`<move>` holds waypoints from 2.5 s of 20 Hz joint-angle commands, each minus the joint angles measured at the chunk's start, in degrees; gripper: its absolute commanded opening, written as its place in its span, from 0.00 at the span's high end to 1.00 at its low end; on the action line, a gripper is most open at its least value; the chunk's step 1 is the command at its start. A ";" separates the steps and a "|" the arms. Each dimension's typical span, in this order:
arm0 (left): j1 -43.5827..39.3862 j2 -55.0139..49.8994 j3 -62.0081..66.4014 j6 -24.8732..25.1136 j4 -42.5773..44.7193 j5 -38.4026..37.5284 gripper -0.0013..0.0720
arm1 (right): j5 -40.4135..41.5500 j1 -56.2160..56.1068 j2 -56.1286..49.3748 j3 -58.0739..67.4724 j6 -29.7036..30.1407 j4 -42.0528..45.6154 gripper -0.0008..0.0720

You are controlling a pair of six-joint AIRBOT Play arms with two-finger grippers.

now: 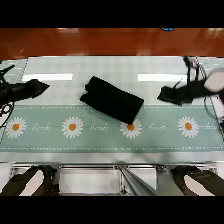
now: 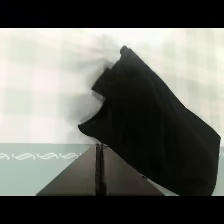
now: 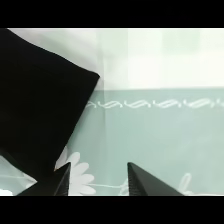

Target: Fold the shirts.

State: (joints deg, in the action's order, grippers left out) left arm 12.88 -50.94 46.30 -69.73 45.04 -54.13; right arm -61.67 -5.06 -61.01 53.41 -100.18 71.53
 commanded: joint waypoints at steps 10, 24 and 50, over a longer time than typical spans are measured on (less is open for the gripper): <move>-8.92 -1.51 -4.87 0.28 -0.09 4.07 0.96 | 15.58 -4.74 -24.92 -8.55 22.86 -43.12 0.42; -8.94 -1.64 -4.90 0.28 -0.07 5.09 0.96 | 2.01 -7.98 -28.57 24.90 21.57 -34.25 0.96; -8.98 -1.60 -4.83 0.31 -7.78 8.15 0.96 | -39.19 46.23 -6.03 51.19 7.87 -13.70 0.96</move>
State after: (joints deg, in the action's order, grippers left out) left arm 3.90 -52.56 41.41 -69.60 39.59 -47.64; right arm -94.00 33.19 -67.99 104.55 -93.06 57.67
